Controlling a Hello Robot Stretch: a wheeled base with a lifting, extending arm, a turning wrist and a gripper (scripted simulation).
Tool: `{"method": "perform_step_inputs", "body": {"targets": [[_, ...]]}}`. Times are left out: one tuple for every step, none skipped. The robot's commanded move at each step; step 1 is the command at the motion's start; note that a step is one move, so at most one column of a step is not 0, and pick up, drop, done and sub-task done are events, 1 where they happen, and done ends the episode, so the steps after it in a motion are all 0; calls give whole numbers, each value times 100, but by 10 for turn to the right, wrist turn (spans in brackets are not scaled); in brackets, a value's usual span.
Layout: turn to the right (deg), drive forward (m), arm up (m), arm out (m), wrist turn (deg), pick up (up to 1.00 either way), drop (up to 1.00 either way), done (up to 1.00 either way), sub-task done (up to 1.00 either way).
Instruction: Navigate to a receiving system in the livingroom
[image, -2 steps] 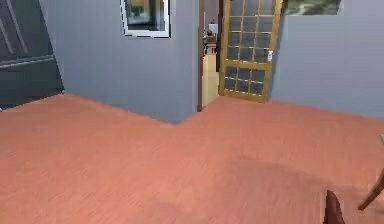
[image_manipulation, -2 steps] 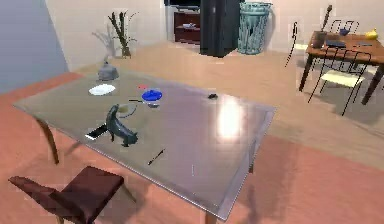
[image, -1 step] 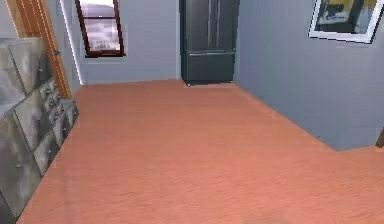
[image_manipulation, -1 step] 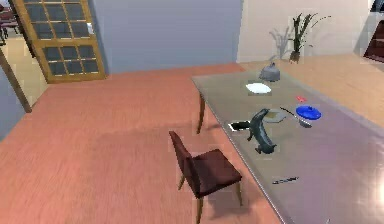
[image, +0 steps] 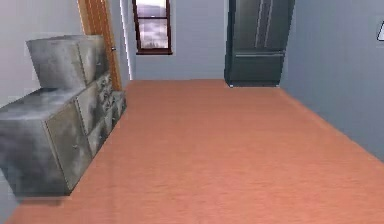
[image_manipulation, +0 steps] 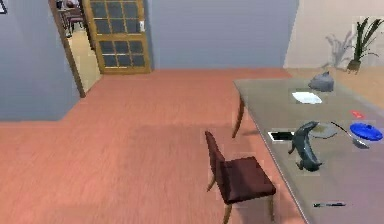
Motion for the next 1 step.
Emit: {"method": "perform_step_inputs", "body": {"targets": [[0,10,0,0,0,0,0,0,0]]}}
